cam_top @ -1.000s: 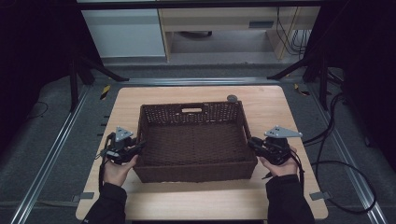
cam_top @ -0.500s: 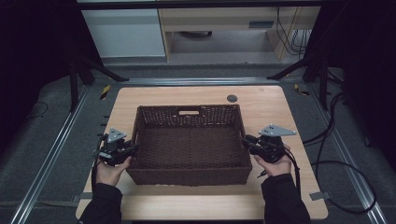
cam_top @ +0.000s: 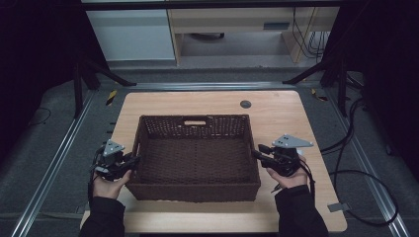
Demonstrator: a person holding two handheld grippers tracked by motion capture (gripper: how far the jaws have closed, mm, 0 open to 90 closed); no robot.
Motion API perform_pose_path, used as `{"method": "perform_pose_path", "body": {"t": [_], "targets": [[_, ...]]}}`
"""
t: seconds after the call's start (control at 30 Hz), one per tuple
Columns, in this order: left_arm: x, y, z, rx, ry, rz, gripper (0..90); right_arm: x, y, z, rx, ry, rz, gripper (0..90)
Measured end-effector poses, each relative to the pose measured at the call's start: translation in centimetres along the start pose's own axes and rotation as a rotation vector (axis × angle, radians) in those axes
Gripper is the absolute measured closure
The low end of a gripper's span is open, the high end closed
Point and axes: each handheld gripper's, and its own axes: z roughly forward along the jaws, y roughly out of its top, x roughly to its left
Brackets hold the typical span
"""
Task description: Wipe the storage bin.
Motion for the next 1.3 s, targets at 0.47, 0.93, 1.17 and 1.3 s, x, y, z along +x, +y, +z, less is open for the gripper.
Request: {"method": "perform_pose_path", "body": {"t": [0.47,0.93,1.17,1.3], "targets": [[0.1,0.0,0.1,-0.01,-0.002,-0.002,67.7,-4.8,-2.1,-3.3,-0.052,-0.17,0.084,47.8],[0.2,-0.1,0.1,-0.014,-0.007,-0.008,67.3,-7.0,-6.0,-4.4,-0.001,-0.291,0.108,38.7],[0.2,-0.1,0.1,-0.014,-0.008,-0.008,67.1,-7.4,-7.8,-4.2,0.055,-0.328,0.117,37.9],[0.2,-0.1,0.1,-0.015,-0.011,-0.01,67.0,-7.6,-8.8,-3.9,0.092,-0.335,0.131,39.4]]}}
